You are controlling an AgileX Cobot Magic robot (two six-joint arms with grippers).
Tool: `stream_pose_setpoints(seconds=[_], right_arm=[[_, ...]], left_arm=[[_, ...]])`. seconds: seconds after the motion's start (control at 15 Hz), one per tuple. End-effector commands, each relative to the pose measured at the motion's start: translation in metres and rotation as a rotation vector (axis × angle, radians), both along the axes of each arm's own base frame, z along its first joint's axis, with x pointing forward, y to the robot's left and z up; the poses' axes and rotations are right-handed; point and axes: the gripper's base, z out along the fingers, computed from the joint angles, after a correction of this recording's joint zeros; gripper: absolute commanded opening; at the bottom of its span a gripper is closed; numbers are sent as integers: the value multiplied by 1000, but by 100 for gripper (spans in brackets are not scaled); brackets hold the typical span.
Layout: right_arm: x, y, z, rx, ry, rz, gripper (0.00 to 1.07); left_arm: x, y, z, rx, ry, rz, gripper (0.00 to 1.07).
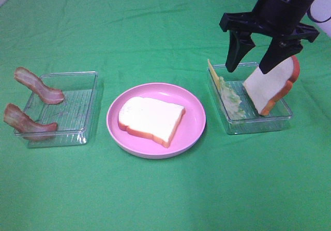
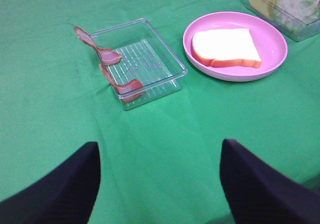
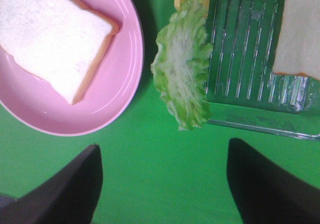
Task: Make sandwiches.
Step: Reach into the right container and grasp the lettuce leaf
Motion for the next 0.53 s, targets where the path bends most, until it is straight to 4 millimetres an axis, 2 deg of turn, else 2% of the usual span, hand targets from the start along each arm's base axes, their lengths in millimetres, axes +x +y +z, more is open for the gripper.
stream_pose_setpoints(seconds=[0.07,0.33,0.47,0.53], right_arm=[[12,4,-18,-3,44,-5,67],[35,9,-49,-22,75,-6,67],[42,11,-73,-31,93,9,66],[43,11,-78,-34,101,8,63]], left_arm=[[-3,1,0,-15,-28,-7,66],[-3,1,0,-15,-28,-7,66],[-3,1,0,-15,-28,-7,66],[-3,1,0,-15,-28,-7,66]])
